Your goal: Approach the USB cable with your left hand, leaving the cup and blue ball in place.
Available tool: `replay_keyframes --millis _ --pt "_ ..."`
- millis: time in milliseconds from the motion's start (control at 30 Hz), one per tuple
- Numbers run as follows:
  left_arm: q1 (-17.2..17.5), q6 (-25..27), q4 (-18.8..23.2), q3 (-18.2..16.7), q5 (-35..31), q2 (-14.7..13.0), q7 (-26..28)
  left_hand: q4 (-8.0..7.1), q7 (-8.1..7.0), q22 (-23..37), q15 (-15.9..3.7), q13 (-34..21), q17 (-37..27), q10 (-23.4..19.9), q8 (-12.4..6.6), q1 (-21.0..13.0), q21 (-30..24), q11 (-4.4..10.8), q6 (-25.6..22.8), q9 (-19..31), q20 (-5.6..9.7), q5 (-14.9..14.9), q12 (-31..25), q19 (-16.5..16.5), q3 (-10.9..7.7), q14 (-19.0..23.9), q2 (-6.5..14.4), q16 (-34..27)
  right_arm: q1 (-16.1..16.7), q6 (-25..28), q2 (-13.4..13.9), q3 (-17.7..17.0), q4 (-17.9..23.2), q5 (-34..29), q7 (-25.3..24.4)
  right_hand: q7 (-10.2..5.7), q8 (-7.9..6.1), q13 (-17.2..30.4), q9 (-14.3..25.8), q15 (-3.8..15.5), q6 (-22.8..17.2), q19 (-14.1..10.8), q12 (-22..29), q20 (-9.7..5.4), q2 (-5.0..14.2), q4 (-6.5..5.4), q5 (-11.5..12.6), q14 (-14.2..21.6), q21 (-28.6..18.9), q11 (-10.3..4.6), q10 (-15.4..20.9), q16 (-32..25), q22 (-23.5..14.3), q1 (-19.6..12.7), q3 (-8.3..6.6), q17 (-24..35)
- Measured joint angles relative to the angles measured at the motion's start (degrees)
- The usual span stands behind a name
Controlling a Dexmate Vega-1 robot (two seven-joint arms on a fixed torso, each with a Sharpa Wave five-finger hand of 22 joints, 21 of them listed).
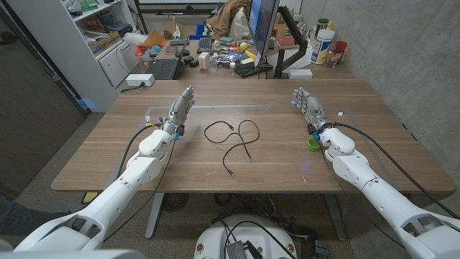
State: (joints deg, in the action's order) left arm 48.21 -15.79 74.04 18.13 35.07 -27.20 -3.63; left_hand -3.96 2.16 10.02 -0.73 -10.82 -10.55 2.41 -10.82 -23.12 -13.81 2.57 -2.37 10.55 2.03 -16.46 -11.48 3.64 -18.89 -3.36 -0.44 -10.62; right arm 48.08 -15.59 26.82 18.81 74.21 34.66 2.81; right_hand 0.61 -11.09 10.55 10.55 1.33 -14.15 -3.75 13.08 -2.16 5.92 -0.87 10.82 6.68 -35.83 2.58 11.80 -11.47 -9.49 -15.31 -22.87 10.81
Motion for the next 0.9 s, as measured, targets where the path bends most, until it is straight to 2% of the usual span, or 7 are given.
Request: replay_keyframes --millis 367,500,567,600,633,900 --pt "1.0 2.5 -0.1 -5.8 -4.8 4.0 -3.3 0.0 0.0 0.0 0.0 0.0 0.0 0.0 -0.21 -0.2 0.0 0.0 0.0 0.0 0.0 0.0 0.0 0.0 0.0 0.0 0.2 0.0 0.6 3.1 -6.1 -7.0 -0.1 -7.1 3.7 0.0 0.0 0.0 0.0 0.0 0.0 0.0 0.0 0.0 -0.02 0.0 0.0 0.0 0.0 0.18 0.2 0.0 0.0 0.0 0.0 0.0" --pt "1.0 3.1 -0.1 -6.0 -6.0 4.1 -4.1 0.0 0.0 0.0 0.0 0.0 0.0 0.0 -0.21 -0.2 0.0 0.0 0.0 0.0 -0.01 0.0 0.0 0.0 0.0 0.0 0.2 0.0 0.8 3.2 -8.1 -9.2 -0.1 -7.3 3.9 0.0 0.0 0.0 0.0 0.0 0.0 0.0 0.0 0.0 -0.02 0.0 0.0 0.0 0.0 0.18 0.2 0.0 0.0 0.0 0.0 0.0" --pt "1.0 3.5 -0.1 -6.0 -6.9 4.1 -4.8 0.0 0.0 0.0 0.0 0.0 0.0 -0.2 -0.21 -0.4 0.0 0.2 0.0 0.0 0.0 0.0 0.0 0.0 0.0 0.0 0.5 0.0 0.8 3.2 -8.9 -10.1 -0.1 -7.3 3.9 0.0 0.0 0.0 0.0 0.0 0.0 0.0 0.0 0.0 -0.02 0.0 0.0 0.0 0.0 0.18 0.2 0.0 0.0 0.0 0.0 0.0" --pt "1.6 3.7 0.2 -8.6 -7.2 5.9 -5.0 0.0 0.0 0.0 0.0 0.0 0.0 -0.2 -0.21 -0.4 0.0 0.21 0.0 0.0 -0.01 0.0 0.0 0.0 0.0 0.0 0.5 0.0 0.8 4.4 -9.3 -10.5 -0.2 -10.2 5.6 0.0 0.0 0.0 0.0 0.0 0.0 0.0 0.0 0.0 -0.02 0.0 0.0 0.0 0.2 0.18 0.2 0.0 0.0 0.0 0.0 0.0" --pt "1.7 3.7 0.4 -9.0 -7.3 6.2 -5.1 0.0 0.0 0.0 0.0 0.0 0.0 -0.2 -0.21 -0.4 0.0 0.21 0.0 0.0 -0.01 0.0 0.0 0.0 0.0 0.0 0.5 0.0 0.8 4.6 -9.5 -10.6 -0.2 -10.8 5.9 0.0 0.0 0.0 0.0 0.0 0.0 0.0 0.0 0.0 -0.02 0.0 0.0 0.0 0.2 0.18 0.2 0.0 0.0 0.0 0.0 0.0" --pt "2.3 4.2 1.2 -11.4 -9.5 7.8 -6.6 0.0 0.0 0.0 0.0 0.0 0.0 -0.2 -0.21 -0.5 0.0 0.21 0.0 0.0 -0.01 0.0 0.0 0.0 0.0 0.0 0.5 0.0 1.0 5.6 -12.4 -13.7 -0.3 -13.7 7.8 0.0 0.0 0.0 0.0 0.0 0.0 0.0 0.0 0.0 -0.02 0.0 0.0 0.0 0.5 0.18 0.2 0.0 0.0 0.0 0.0 0.0"
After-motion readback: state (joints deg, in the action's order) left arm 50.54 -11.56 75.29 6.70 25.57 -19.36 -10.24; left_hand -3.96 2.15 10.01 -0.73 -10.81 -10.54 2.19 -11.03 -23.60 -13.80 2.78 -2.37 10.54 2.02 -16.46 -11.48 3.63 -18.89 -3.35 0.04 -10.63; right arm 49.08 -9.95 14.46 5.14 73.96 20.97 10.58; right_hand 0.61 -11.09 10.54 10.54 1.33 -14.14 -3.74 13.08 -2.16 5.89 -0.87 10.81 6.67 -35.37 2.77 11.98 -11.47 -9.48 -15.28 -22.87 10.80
